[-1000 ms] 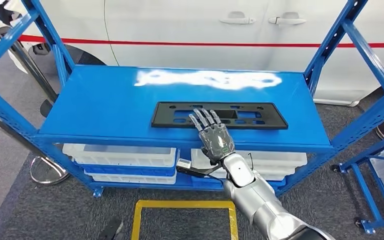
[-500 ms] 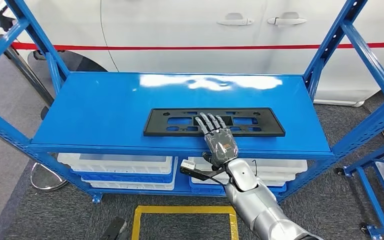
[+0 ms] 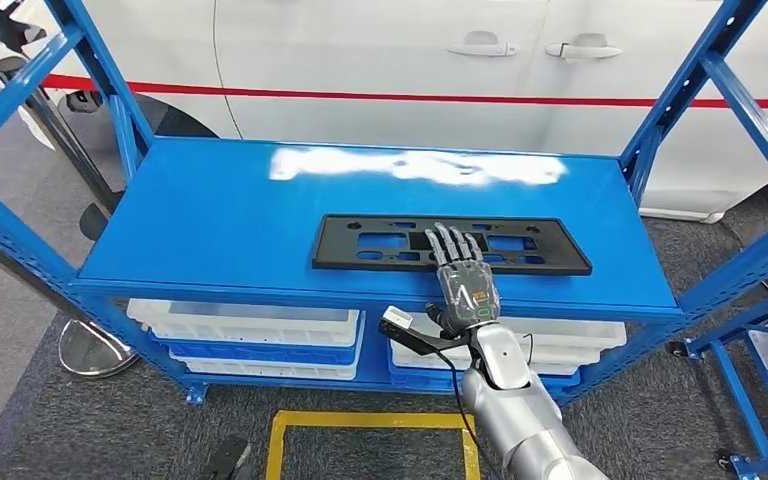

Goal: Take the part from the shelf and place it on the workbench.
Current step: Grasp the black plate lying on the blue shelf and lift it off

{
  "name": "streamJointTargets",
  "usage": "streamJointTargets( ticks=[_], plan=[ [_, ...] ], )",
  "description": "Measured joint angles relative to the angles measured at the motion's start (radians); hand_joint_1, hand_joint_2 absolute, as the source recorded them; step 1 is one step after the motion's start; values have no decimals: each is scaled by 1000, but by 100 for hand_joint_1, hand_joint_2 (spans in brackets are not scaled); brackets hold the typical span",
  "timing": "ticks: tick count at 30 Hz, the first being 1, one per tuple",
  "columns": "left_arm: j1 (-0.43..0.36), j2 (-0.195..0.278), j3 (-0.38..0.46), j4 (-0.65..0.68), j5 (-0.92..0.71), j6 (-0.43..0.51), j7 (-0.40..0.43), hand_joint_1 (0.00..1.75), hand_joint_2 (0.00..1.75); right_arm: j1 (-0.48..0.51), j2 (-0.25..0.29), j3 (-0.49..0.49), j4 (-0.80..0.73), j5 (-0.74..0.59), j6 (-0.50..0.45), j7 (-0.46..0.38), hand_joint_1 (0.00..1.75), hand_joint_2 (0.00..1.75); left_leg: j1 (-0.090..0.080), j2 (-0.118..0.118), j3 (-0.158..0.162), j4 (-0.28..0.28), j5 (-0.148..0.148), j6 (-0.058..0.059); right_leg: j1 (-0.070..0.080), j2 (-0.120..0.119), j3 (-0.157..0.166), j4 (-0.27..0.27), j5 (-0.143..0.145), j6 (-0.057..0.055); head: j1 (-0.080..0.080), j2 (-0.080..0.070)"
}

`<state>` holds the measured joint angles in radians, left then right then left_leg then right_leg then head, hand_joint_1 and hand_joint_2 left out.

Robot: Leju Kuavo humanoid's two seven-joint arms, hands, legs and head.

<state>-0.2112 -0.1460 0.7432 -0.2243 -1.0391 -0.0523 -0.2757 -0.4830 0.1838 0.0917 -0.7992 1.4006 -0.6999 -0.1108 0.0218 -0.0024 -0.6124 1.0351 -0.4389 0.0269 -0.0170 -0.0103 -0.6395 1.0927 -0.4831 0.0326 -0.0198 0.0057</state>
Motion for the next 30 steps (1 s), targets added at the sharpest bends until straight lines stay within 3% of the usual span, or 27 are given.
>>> streamJointTargets(
  ticks=[3,4,5,6,8,10,14,16,18,19,20,21,23,24,26,28,30],
  plan=[
    [0,-1,-1,0,2,5,0,0,0,9,17,-71,-52,-41,0,-99,0,175,-3,5,-4,0,2,9,0,0,-89,179,-86,5,0,0],
    [1,-2,-1,0,3,8,-1,0,0,9,32,-123,-80,-55,0,-159,0,175,-5,6,-4,0,2,9,1,0,-107,214,-93,4,0,0],
    [1,-2,-1,0,4,11,-1,0,0,4,49,-182,-104,-63,0,-212,0,175,-6,5,-3,0,2,10,1,1,-106,212,-79,2,0,0],
    [2,-3,-1,0,6,13,-2,0,0,-2,64,-242,-124,-63,0,-252,0,175,-7,4,0,0,1,9,2,1,-87,174,-51,-1,0,0],
    [1,-6,-1,0,8,14,-2,0,0,-17,81,-332,-149,-55,0,-280,0,175,-9,-1,4,1,0,7,7,1,-18,40,12,-12,0,0],
    [1,-9,-1,0,10,15,-3,0,0,-30,90,-390,-163,-57,0,-290,0,175,-12,-4,6,1,-2,-1,13,0,23,-43,36,-22,0,0],
    [0,-9,-1,0,11,17,-3,0,0,-37,104,-462,-181,-73,0,-311,0,175,-11,-3,6,8,-12,-22,9,0,34,-66,41,-38,0,0],
    [-1,-9,-1,0,11,18,-3,0,0,-39,112,-479,-185,-74,0,-314,0,175,-10,-3,-31,88,-56,-32,4,1,42,-74,43,-49,-1,0],
    [0,-9,-1,0,11,18,-3,0,0,-40,119,-493,-187,-75,0,-320,0,175,-9,-3,-99,219,-109,-39,4,1,44,-73,39,-55,-1,0],
    [1,-9,-1,0,11,18,-3,0,0,-39,122,-500,-187,-77,0,-327,0,175,-9,-2,-126,264,-118,-42,5,2,45,-72,36,-56,-1,0],
    [2,-9,-1,0,11,18,-3,0,0,-38,126,-506,-188,-78,0,-336,0,175,-8,-2,-136,272,-106,-43,5,3,47,-70,33,-55,-1,0],
    [2,-9,-1,0,11,18,-3,0,0,-38,130,-513,-190,-77,0,-344,0,175,-8,-2,-125,241,-76,-42,5,5,50,-68,29,-54,-1,0],
    [2,-9,-1,0,11,18,-5,0,0,-39,140,-521,-195,-65,0,-355,0,175,-8,-2,-67,110,-2,-37,5,7,58,-63,19,-48,-1,0],
    [0,-9,-1,0,11,19,-6,0,0,-39,143,-524,-197,-57,0,-356,0,175,-10,-2,-40,52,18,-32,7,8,60,-60,14,-43,0,0],
    [-2,-9,-1,0,11,20,-8,0,0,-39,148,-526,-198,-45,0,-352,0,175,-14,-3,-19,6,20,-21,10,9,60,-59,9,-33,0,0],
    [-3,-9,-1,0,11,20,-8,0,0,-39,152,-526,-198,-36,0,-337,0,175,-13,-4,-15,-2,19,-11,10,9,62,-60,5,-23,-1,0],
    [-4,-9,-2,0,11,20,-8,0,0,-40,154,-526,-199,-29,0,-300,0,175,-9,-4,-7,-12,21,1,9,9,51,-31,-16,-14,0,0]
  ],
)
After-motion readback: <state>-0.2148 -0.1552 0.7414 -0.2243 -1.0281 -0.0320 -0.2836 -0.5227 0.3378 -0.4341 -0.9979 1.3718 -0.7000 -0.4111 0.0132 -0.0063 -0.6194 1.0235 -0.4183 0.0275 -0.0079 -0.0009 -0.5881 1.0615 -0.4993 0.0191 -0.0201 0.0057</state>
